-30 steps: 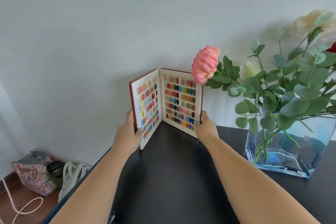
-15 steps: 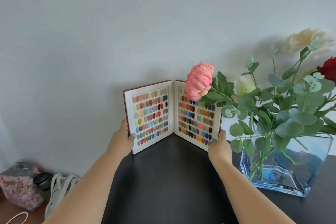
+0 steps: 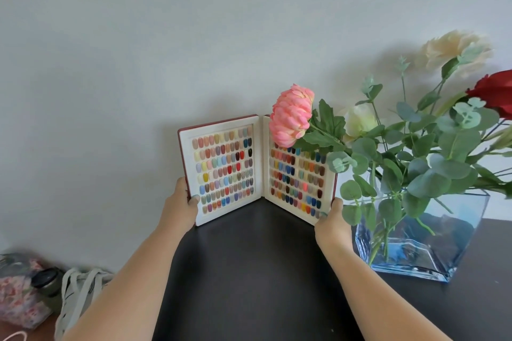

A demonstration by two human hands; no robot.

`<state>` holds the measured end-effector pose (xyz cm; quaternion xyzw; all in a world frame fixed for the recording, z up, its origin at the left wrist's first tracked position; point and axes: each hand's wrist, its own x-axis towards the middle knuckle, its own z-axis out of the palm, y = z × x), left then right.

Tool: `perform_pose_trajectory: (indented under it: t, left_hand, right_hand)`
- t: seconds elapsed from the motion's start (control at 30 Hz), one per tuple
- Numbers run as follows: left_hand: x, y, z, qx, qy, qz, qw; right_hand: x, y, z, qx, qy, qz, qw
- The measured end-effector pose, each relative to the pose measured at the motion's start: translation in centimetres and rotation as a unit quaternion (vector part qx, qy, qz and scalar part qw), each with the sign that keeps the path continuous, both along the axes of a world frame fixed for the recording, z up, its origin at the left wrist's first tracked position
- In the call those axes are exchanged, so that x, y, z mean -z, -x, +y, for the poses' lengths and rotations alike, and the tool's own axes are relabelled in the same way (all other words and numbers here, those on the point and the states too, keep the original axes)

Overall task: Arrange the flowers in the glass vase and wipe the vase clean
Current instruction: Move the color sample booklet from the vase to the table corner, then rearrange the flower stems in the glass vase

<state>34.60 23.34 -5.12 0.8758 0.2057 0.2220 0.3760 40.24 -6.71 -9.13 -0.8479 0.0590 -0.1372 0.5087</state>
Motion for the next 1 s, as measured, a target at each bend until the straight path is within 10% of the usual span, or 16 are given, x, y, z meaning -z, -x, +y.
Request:
perform_pose_trajectory:
  t: [0.37,0.73,1.0]
  left_hand:
    - [1.8,2.1,-5.4,-0.113,-0.029,-0.194,0.974]
    - [1.5,5.8,-18.7,0.239,-0.029,-0.112,0.964]
    - [-0.4,5.3,-27.0,0.305,0.078,-0.119,0.942]
  right_hand:
    - [-1.2,3.2,-1.3,-0.062,0.018,0.082,0.995]
    - [-2.5,10.7,-6.9,-0.188,0.026,0.026,0.981]
    - [-4.7,12.6,-16.6,-0.026,-0.068,-0.074,0.995]
